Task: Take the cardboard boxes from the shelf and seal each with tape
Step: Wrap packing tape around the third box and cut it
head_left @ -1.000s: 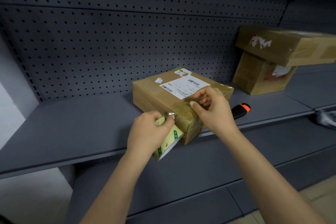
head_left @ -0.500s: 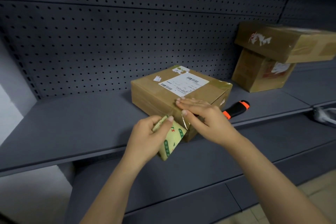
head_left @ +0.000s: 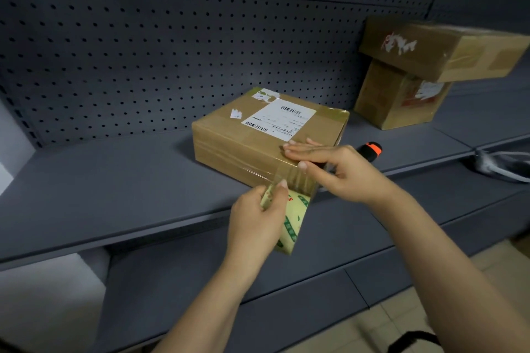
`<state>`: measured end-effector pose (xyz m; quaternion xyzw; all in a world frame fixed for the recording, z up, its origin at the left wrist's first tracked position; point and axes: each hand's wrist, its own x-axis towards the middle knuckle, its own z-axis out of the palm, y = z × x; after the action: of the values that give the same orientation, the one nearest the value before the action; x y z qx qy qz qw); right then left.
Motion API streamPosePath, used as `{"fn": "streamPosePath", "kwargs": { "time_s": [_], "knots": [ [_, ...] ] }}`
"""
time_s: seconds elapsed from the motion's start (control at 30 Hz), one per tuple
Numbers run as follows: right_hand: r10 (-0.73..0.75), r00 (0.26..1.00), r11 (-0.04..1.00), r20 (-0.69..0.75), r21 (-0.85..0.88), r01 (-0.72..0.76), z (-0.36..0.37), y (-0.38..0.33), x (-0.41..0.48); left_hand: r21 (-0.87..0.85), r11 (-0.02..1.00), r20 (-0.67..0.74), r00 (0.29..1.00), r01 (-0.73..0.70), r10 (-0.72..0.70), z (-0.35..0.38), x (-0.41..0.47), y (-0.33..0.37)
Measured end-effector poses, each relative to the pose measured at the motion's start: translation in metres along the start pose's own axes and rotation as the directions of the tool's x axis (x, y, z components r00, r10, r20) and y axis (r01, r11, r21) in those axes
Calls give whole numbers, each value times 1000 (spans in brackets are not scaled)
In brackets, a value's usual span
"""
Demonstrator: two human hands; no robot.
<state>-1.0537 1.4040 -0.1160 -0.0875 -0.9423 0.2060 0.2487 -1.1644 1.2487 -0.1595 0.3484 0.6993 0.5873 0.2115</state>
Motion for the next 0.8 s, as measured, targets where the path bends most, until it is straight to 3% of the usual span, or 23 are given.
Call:
{"fn": "streamPosePath", "kwargs": {
  "time_s": [0.17, 0.4, 0.5, 0.63, 0.73, 0.8],
  "knots": [
    [25, 1000, 1000, 15, 11, -25, -2, -1, 1, -23, 993, 9, 993, 120, -120, 7, -2, -14],
    [-1, 997, 999, -74, -46, -3, -3, -9, -3, -15, 997, -112, 991, 74, -75, 2, -1, -7],
    [-20, 994, 997, -111, -74, 11, -6, -8, -10, 23, 1000, -83, 996, 21, -19, 8, 1, -8],
    [39, 962, 999, -269, 9, -38, -17, 0, -27, -32, 999, -104, 995, -2, -1, 23, -1, -9],
    [81, 901, 994, -426, -29, -103, -33, 20, -41, -73, 997, -149, 988, 14, -25, 29, -3, -8],
    [150, 882, 983, -446, -26, -181, -42, 39, -47, -86, 996, -173, 984, 28, -42, 32, -4, -8]
  ]
}}
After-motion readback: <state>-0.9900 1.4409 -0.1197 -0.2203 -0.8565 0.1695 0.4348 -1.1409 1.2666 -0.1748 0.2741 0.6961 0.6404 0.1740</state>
